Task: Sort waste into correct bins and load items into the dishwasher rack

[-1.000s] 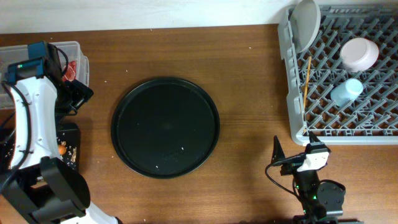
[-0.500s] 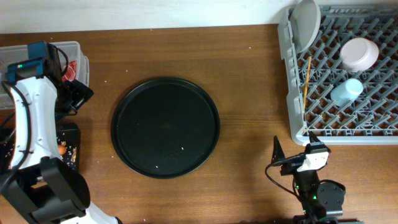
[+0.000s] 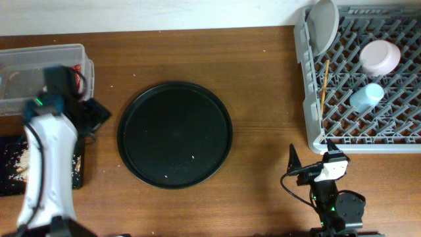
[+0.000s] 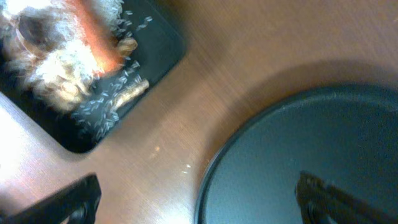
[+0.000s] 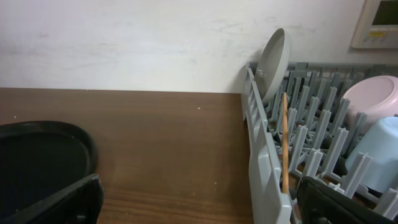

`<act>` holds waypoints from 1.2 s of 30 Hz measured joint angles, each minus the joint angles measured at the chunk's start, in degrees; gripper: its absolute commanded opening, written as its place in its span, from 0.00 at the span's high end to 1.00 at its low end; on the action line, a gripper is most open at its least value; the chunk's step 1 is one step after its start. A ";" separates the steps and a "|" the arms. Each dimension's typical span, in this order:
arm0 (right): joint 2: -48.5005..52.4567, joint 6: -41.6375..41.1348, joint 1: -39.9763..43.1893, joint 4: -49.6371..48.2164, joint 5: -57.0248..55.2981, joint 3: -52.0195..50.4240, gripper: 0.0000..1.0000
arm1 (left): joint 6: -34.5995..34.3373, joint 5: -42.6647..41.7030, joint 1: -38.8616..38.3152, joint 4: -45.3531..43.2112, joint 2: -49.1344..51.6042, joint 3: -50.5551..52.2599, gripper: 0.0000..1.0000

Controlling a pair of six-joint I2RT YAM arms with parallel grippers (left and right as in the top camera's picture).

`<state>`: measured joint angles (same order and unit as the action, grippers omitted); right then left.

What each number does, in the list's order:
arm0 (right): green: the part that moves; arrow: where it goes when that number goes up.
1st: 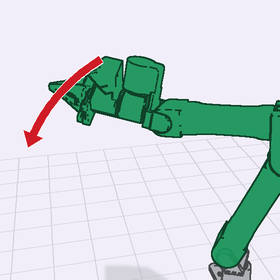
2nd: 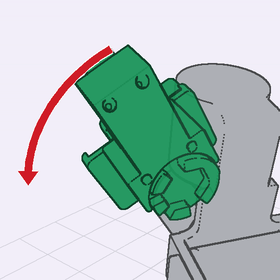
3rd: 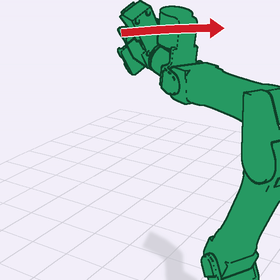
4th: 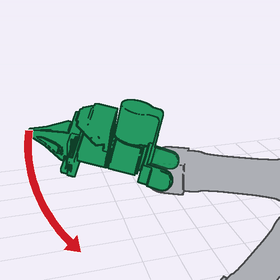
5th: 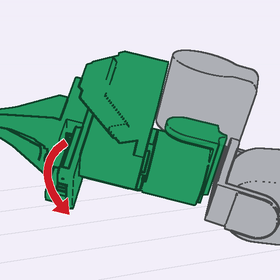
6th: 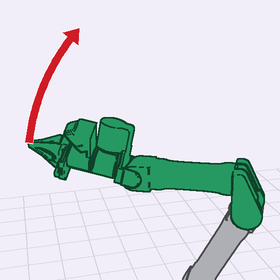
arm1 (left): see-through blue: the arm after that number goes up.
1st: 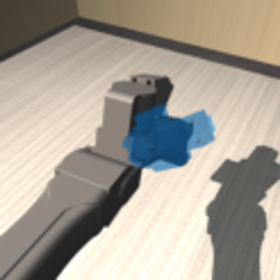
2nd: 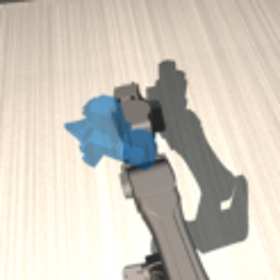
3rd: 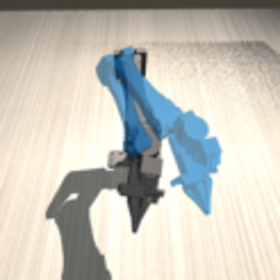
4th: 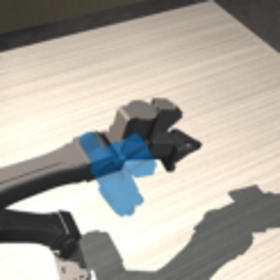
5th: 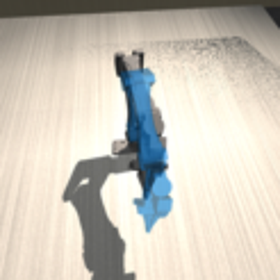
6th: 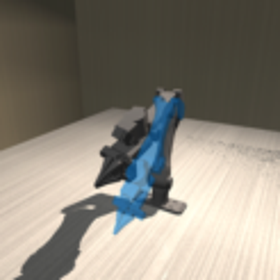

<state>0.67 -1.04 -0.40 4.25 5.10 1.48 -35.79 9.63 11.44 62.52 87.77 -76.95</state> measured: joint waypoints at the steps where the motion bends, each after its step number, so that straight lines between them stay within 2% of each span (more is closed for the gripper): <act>1: 0.00 0.00 0.00 0.00 0.00 0.00 0.02 | 1.57 -1.07 -2.23 -7.04 -3.50 6.16 0.01; 3: -0.02 0.02 0.00 0.02 0.00 -0.02 0.02 | 5.77 -4.35 -5.49 -18.69 -8.52 15.82 0.01; 4: -0.02 0.02 0.00 0.07 0.00 -0.04 0.02 | 8.37 -6.84 -7.39 -28.55 -12.70 23.85 0.01; 5: -0.04 0.00 0.00 0.04 0.00 -0.07 0.02 | 9.60 -7.78 -8.37 -33.24 -15.56 28.39 0.01; 6: -0.07 0.02 0.00 0.09 0.02 -0.07 0.02 | 10.56 -8.48 -8.87 -34.29 -17.57 31.04 0.01; 7: -0.09 0.00 0.00 0.07 -0.13 -0.07 0.02 | 11.39 -8.35 -9.03 -40.37 -21.14 36.30 0.01; 11: 0.02 0.02 0.02 0.04 -0.15 -0.11 0.02 | 12.63 -4.20 -9.07 -39.93 -36.30 52.17 0.01; 15: -0.04 0.00 0.02 0.04 -0.17 -0.11 0.01 | 13.84 -2.86 -9.07 -42.80 -43.67 56.94 0.01; 19: -0.02 0.04 0.02 0.09 -0.15 -0.11 0.02 | 22.38 -2.27 -9.07 -49.99 -55.04 65.13 0.01; 24: -0.02 0.04 0.02 0.07 -0.15 -0.11 0.01 | 26.86 -2.32 -9.07 -57.44 -69.66 73.24 0.01; 31: -0.04 0.02 0.02 0.07 -0.15 -0.11 0.02 | 35.95 -6.54 -9.07 -57.83 -77.07 76.00 0.01; 36: -0.04 0.02 0.02 0.04 -0.15 -0.11 0.02 | 37.16 -6.88 -9.07 -57.72 -82.88 76.00 0.01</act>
<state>0.62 -1.02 -0.38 4.29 4.95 1.37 1.37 2.74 2.37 4.80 4.89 -0.95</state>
